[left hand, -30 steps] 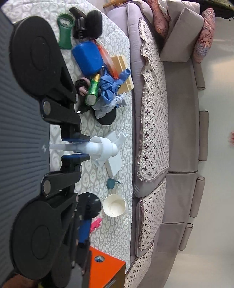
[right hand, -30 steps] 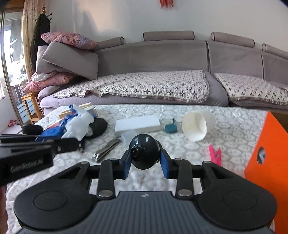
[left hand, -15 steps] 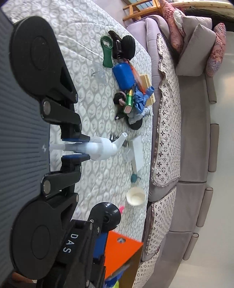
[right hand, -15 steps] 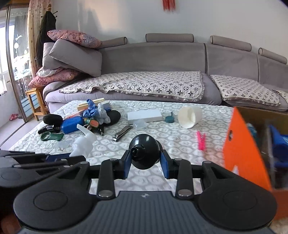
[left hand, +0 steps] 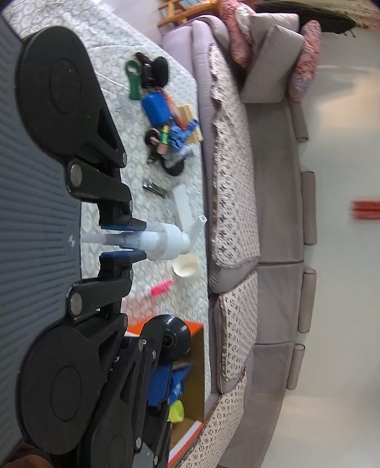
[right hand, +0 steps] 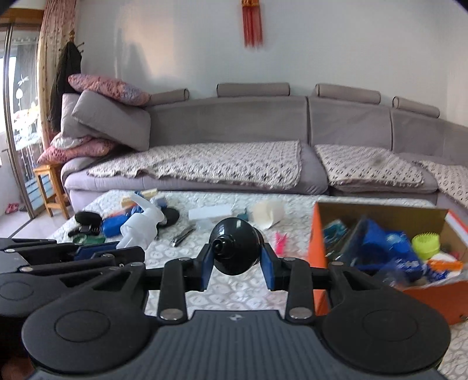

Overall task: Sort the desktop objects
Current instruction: 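Carry the pump head and black brush over the orange box with both grippers, then open both grippers to drop the pump head and brush into the box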

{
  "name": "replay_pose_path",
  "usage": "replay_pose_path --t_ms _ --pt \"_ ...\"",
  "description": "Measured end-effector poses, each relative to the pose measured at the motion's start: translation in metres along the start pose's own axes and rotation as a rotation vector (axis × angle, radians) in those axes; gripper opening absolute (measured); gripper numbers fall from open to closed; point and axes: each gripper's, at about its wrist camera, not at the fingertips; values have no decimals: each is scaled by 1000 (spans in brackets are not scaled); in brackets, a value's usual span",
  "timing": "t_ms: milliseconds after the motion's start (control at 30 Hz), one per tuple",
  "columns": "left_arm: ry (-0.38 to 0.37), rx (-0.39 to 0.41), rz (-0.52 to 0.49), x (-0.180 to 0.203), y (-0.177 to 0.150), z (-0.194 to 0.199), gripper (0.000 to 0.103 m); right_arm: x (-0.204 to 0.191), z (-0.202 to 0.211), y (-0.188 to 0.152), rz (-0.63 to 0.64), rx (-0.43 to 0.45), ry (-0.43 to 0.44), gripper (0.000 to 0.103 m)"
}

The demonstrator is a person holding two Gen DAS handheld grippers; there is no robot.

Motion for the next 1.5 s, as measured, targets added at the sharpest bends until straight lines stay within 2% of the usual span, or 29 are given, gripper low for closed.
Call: replay_pose_path --t_ms 233,533,933,1100,1300,1500 --pt "-39 23 -55 28 8 -6 15 33 17 -1 -15 30 -54 32" --pt "-119 33 -109 75 10 -23 15 92 34 -10 -37 29 -179 32" --pt "-197 25 -178 123 9 -57 15 157 24 -21 -59 -8 -296 32" --pt "-221 31 -190 126 -2 -68 15 169 15 -32 -48 -10 -306 32" --pt "-185 -14 -198 129 -12 -97 15 184 -2 -44 -56 -32 -286 32" --pt "-174 0 -200 134 -16 -101 15 193 -11 -48 -56 -23 -259 33"
Point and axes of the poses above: each gripper's, at about its wrist camera, not at the fingertips, and z roughly against the way its jaws point, x to its right, y to its top, and after that the axes turned 13 degrees about z, right-handed
